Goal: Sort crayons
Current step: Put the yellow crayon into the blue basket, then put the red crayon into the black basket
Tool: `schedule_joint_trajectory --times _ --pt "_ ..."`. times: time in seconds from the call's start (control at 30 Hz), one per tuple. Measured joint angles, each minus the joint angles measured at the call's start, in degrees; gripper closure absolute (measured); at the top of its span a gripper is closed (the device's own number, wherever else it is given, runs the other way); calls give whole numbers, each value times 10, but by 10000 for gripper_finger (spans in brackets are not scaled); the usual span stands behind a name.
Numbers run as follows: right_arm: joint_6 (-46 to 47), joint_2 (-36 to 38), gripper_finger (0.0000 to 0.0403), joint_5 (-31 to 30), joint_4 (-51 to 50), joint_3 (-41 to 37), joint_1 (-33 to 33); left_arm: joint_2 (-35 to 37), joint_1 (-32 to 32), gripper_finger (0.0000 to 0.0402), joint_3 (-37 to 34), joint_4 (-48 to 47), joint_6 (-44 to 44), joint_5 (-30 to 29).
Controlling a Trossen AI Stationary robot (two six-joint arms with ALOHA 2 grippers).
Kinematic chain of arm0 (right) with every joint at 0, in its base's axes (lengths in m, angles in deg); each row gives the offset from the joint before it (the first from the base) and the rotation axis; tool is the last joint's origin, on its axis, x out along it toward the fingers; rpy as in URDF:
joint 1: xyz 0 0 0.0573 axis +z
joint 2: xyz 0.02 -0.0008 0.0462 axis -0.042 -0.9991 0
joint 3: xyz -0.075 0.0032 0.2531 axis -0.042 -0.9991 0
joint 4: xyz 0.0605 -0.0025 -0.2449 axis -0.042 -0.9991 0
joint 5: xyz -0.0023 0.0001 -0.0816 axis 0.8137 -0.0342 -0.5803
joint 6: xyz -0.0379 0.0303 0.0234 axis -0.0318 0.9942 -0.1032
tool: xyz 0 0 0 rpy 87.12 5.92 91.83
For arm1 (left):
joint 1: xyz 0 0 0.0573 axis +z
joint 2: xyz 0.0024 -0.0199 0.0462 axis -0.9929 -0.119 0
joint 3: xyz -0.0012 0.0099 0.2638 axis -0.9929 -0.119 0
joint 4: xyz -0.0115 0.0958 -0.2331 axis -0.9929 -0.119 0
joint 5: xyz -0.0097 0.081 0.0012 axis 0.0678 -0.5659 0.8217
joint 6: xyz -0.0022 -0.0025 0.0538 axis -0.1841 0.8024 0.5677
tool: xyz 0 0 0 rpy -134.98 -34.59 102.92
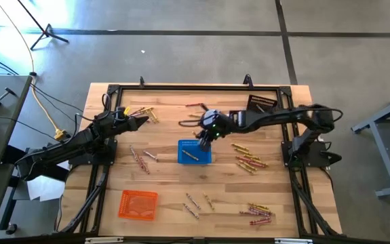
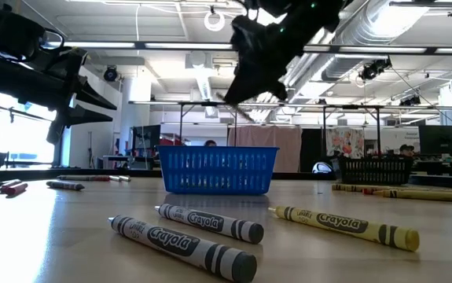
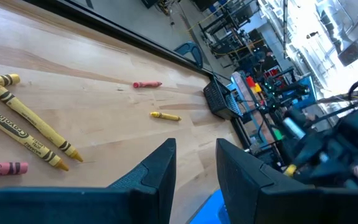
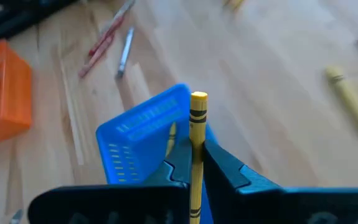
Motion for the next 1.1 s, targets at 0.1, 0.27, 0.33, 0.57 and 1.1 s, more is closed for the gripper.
schedule_joint_trajectory --times 0.1,0.27,0.33,0.57,1.1 --pt "8 -31 391 14 10 0 10 0 0 300 0 0 0 0" --pt "28 -54 391 41 26 0 18 0 0 300 0 0 0 0" --pt "28 -55 387 49 27 0 20 0 0 300 0 0 0 0" --pt "28 -52 335 54 28 0 20 0 0 300 0 0 0 0" --pt "27 79 325 56 -171 1 -39 0 0 300 0 0 0 0"
